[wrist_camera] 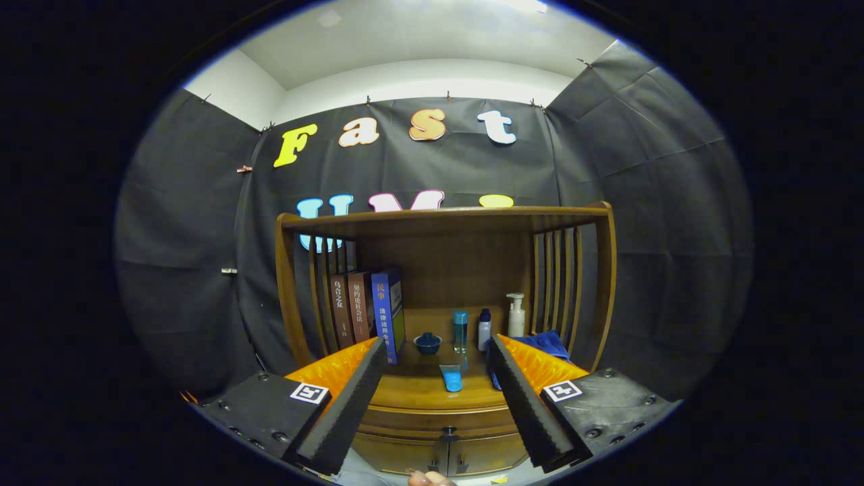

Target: Pull open the drawer, take out the items inside it, and place them on the countertop above the cabinet.

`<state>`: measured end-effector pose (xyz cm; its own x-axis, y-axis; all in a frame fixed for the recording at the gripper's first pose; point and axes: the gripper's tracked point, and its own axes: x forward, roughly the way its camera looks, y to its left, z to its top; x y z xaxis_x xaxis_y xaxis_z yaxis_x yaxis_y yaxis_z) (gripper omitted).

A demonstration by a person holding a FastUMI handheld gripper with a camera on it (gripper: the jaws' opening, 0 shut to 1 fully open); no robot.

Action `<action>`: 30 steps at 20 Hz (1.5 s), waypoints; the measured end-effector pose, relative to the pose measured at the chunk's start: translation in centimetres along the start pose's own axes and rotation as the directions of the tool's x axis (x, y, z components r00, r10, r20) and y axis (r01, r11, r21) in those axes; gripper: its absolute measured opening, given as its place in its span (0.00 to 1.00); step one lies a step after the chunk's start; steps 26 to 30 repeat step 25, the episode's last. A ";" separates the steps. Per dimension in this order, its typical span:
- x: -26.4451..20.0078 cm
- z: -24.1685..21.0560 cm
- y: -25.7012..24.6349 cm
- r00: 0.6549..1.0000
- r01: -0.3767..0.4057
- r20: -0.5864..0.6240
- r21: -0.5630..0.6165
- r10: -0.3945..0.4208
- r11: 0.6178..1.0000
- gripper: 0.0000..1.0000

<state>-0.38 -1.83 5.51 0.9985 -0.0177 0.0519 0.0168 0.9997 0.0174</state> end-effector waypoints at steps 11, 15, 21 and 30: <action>-0.2 0.3 -0.2 1.000 0.016 0.001 0.000 -0.016 1.000 1.00; 0.1 0.0 0.2 1.000 0.013 -0.004 -0.010 -0.013 1.000 0.99; 0.3 0.0 0.0 1.000 0.027 -0.006 -0.017 -0.027 0.999 1.00; 0.3 -0.1 -0.1 0.999 0.032 -0.007 -0.021 -0.032 0.999 1.00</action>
